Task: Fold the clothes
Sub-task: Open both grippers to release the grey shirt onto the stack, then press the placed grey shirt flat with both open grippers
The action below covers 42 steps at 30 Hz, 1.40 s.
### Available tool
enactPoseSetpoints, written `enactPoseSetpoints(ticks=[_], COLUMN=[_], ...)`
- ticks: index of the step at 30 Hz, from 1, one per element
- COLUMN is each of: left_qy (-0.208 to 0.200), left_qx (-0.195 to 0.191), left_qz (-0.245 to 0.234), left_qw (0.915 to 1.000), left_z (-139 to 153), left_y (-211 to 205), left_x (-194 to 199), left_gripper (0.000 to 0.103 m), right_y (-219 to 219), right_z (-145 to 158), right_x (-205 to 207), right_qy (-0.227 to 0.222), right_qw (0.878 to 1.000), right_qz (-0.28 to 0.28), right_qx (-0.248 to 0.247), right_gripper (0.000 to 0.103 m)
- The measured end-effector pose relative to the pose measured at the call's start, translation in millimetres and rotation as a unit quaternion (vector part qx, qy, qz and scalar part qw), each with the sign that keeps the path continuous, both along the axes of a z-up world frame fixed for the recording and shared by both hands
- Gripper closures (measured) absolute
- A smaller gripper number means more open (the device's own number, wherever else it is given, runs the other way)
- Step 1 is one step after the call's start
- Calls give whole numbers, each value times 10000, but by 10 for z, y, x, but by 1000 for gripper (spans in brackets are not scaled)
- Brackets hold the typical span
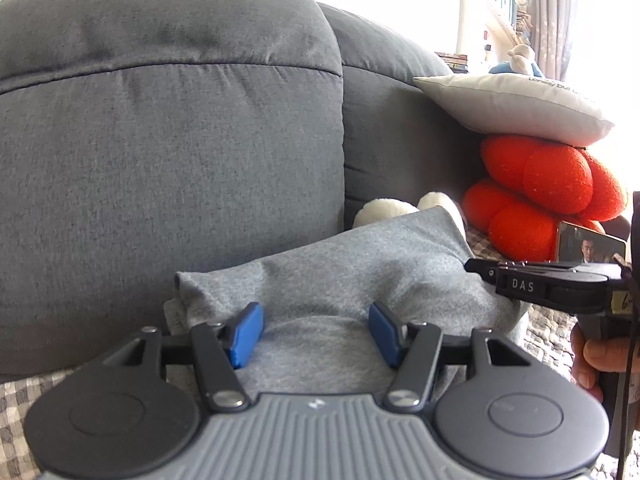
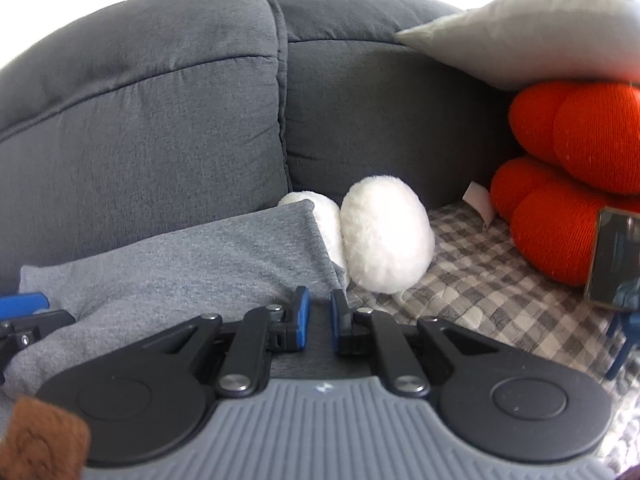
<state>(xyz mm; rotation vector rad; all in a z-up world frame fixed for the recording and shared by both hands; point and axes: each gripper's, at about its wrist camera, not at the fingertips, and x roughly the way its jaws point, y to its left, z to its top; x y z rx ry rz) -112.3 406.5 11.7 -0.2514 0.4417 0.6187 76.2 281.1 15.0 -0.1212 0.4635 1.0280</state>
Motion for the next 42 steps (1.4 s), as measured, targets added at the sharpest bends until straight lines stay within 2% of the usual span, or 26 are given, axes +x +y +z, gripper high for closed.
enactPoseSetpoints(ticks=[2,4,7,10,15,18,21,23,29,33,37,42], left_qy=[-1,-10,-11,-16,-271,-380,-331,-269,198,430,548,580], left_qx=[-22,-43,-21,-29,-368,-249,-143,-213,-648,-352,-430,-254], left_qz=[-28,-36,-52,-36,115,106,19,-29,143,124,180,272], left_qw=[10000,10000,10000,10000,9989,9989,9993,9994,9976,9984,9974,9976], left_z=[20,40,51,71,185,292,387,406,255,191,164,209], left_y=[18,29,23,12,121,115,116,144,271,207,234,124], left_x=[-8,-19,-23,-25,-103,-67,76,189,480,526,555,480], left_gripper=[43,43,43,43,42,42,42,42,42,42,42,43], right_y=[-11,-22,-39,-51,-70,-82,-94,-102,-159,-169,-163,-175], right_z=[61,122,201,188,165,152,139,130,51,-36,-94,-96], right_x=[-44,-88,-155,-226,-343,-413,-484,-530,-644,-651,-687,-678], right_qy=[-52,-104,-171,-166,-156,-149,-143,-139,-179,-148,-264,-299], right_qw=[10000,9999,9996,9994,9989,9985,9980,9976,9966,9963,9960,9961], right_qz=[28,56,102,183,319,400,482,536,699,741,758,745], right_qx=[53,105,180,225,301,346,391,421,393,407,383,371], right_gripper=[89,79,70,68,66,63,61,60,59,58,58,55])
